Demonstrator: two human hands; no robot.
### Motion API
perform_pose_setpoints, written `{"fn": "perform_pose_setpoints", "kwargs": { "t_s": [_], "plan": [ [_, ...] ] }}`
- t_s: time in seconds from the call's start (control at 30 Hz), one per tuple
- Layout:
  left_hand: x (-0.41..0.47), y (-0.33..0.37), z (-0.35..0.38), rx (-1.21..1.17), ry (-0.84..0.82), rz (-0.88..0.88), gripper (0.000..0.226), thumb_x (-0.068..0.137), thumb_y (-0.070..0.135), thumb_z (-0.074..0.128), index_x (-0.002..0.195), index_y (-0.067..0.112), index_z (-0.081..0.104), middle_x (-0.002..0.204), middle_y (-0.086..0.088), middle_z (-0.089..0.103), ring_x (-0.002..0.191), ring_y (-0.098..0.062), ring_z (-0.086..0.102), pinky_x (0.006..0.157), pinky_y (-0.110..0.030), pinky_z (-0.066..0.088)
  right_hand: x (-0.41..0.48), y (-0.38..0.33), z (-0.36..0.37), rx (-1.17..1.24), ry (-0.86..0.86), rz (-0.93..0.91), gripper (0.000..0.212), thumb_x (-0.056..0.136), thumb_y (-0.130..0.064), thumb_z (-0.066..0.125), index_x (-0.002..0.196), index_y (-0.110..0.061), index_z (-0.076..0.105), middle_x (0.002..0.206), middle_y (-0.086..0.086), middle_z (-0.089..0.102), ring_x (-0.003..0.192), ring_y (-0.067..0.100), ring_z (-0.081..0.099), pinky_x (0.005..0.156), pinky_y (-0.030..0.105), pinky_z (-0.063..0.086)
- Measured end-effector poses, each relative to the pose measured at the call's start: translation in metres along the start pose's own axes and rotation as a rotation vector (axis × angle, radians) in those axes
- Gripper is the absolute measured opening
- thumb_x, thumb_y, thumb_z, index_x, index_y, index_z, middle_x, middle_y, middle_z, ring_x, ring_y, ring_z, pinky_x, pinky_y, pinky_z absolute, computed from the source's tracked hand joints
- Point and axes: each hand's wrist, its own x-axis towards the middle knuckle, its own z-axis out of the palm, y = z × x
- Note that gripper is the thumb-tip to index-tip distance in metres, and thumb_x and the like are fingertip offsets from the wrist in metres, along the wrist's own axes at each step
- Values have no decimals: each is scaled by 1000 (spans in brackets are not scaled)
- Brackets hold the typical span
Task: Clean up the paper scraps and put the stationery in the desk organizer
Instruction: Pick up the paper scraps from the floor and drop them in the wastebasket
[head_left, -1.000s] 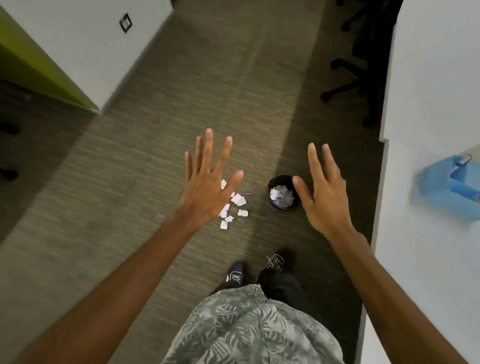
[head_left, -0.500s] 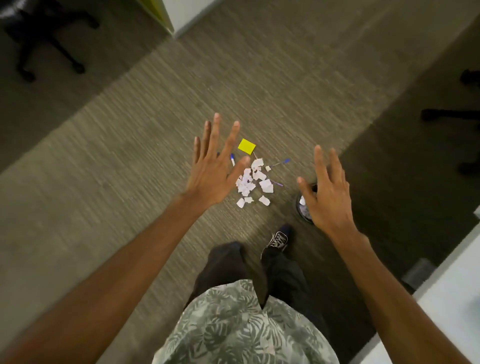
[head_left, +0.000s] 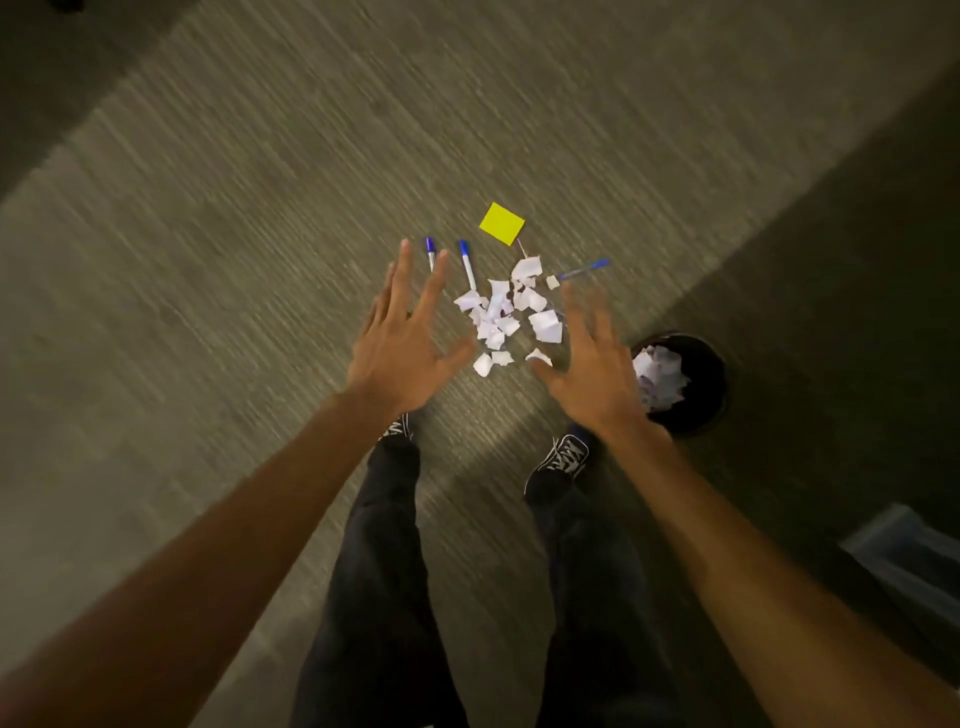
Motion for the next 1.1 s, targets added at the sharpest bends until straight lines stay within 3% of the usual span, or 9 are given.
{"fn": "perform_pose_setpoints", "kwargs": {
  "t_s": [0.13,0.27,0.43,0.67,0.77,0.9,1.03,1.1],
  "plan": [
    [49,-51,72,16,-112,-2,101,83,56,66,158,35,2,167,-7,-12,154,-33,7,115,-55,32,48,32,83,22,-62,43,97,80,-48,68,159,-27,14,155,16,28,140,40,35,105,55,41],
    [101,-103,148,75,-206,11,102,82,59,65,157,40,-1,167,-7,-14,154,-34,7,114,-57,30,94,63,163,31,-92,140,99,80,-50,72,157,-35,12,161,13,18,147,37,27,109,55,40],
    [161,-160,251,61,-334,95,91,87,47,68,157,42,9,167,-8,-13,153,-36,11,106,-59,43,152,111,263,46,-131,215,99,82,-47,75,157,-36,11,165,12,8,149,36,24,107,55,43],
    [248,-219,382,86,-383,95,98,83,43,76,158,35,14,166,-17,-2,152,-40,7,114,-57,33,232,179,385,-117,-139,177,111,75,-57,77,158,-30,9,161,18,19,147,37,26,111,50,40],
    [279,-239,423,151,-374,108,94,82,46,76,156,36,19,163,-16,13,147,-40,20,108,-59,40,261,198,420,-205,-87,160,119,69,-64,78,159,-29,9,157,22,27,141,39,38,106,52,46],
    [298,-246,453,226,-317,140,92,79,45,78,153,36,24,152,-15,26,136,-38,32,90,-63,51,289,204,442,-260,-71,113,123,65,-59,83,157,-37,6,155,20,23,129,42,48,95,53,51],
    [305,-243,467,128,-296,113,91,74,45,82,149,38,32,152,-17,25,136,-39,34,90,-60,51,308,202,449,-300,-86,103,113,68,-54,83,154,-43,11,154,20,20,135,44,39,94,54,52],
    [306,-242,473,106,-286,89,83,73,40,84,144,35,42,151,-16,27,136,-37,33,92,-59,52,311,200,449,-294,-122,98,101,72,-40,84,152,-39,23,151,18,21,132,44,40,90,53,54]
  ]
}}
